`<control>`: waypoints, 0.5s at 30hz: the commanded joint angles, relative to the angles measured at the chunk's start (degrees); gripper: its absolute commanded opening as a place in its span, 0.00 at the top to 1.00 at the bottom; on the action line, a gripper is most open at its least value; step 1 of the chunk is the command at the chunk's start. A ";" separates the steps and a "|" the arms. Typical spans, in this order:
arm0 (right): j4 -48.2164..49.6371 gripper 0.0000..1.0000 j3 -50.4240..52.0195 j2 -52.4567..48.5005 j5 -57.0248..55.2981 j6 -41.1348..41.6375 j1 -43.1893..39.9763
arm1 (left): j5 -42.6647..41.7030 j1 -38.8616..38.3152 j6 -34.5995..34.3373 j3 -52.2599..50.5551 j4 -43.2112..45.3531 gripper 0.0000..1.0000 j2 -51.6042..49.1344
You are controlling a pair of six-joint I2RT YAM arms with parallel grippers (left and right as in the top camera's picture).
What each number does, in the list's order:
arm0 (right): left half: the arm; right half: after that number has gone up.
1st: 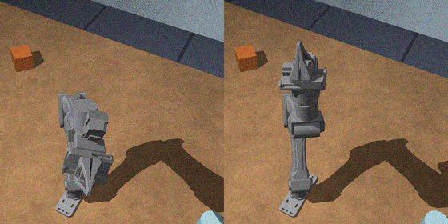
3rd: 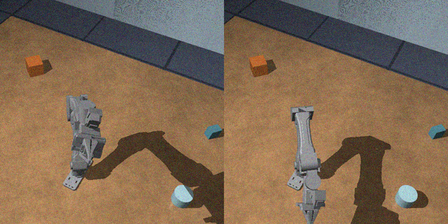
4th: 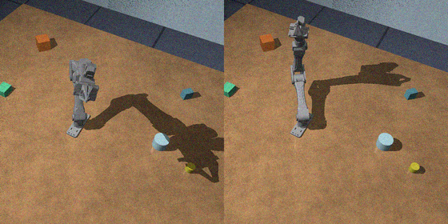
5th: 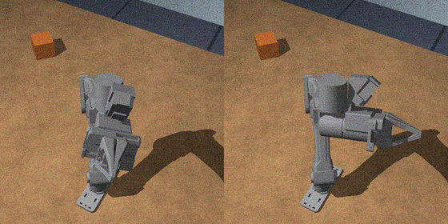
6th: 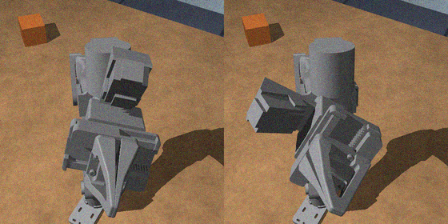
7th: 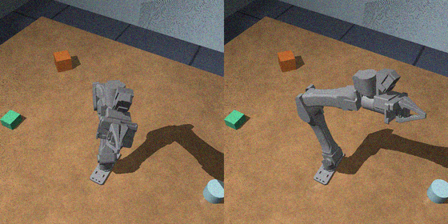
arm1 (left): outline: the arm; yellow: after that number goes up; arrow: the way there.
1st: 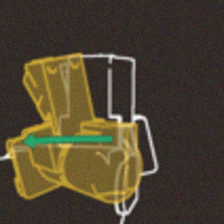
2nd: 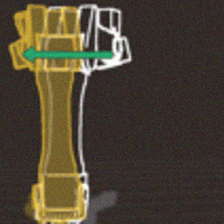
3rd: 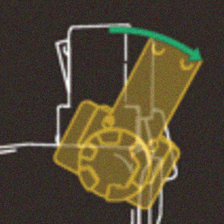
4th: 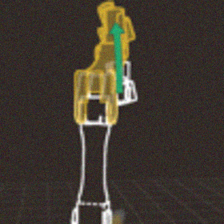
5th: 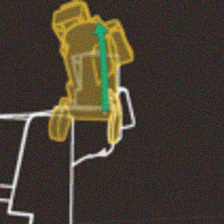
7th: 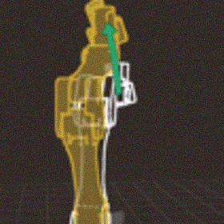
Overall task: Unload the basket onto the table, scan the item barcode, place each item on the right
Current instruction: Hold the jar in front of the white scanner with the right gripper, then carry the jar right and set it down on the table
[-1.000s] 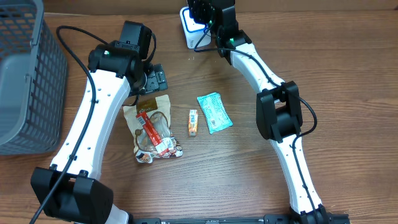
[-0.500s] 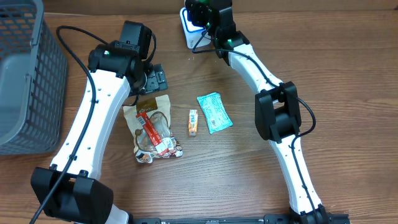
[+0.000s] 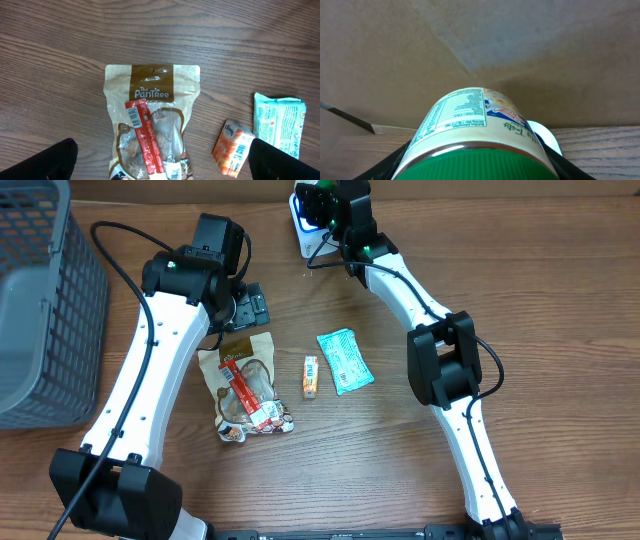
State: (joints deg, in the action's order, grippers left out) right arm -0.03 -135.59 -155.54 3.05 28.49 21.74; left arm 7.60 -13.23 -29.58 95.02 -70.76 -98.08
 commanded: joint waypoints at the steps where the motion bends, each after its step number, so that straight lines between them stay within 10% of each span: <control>1: -0.37 0.96 -0.92 5.01 0.85 -0.83 -1.27 | 0.70 0.11 0.87 0.92 -0.11 0.01 1.01; 7: -7.10 0.96 -0.92 13.92 2.23 -1.92 -3.58 | 0.70 0.11 0.87 0.92 -0.11 0.00 1.01; 15: -39.74 0.96 -0.92 25.90 2.21 -1.92 -10.69 | 0.70 0.11 0.87 0.92 -0.11 0.00 1.01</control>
State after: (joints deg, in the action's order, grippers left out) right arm -34.04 -135.55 -137.12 5.43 26.92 14.68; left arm 7.62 -13.23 -29.58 95.02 -70.76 -98.08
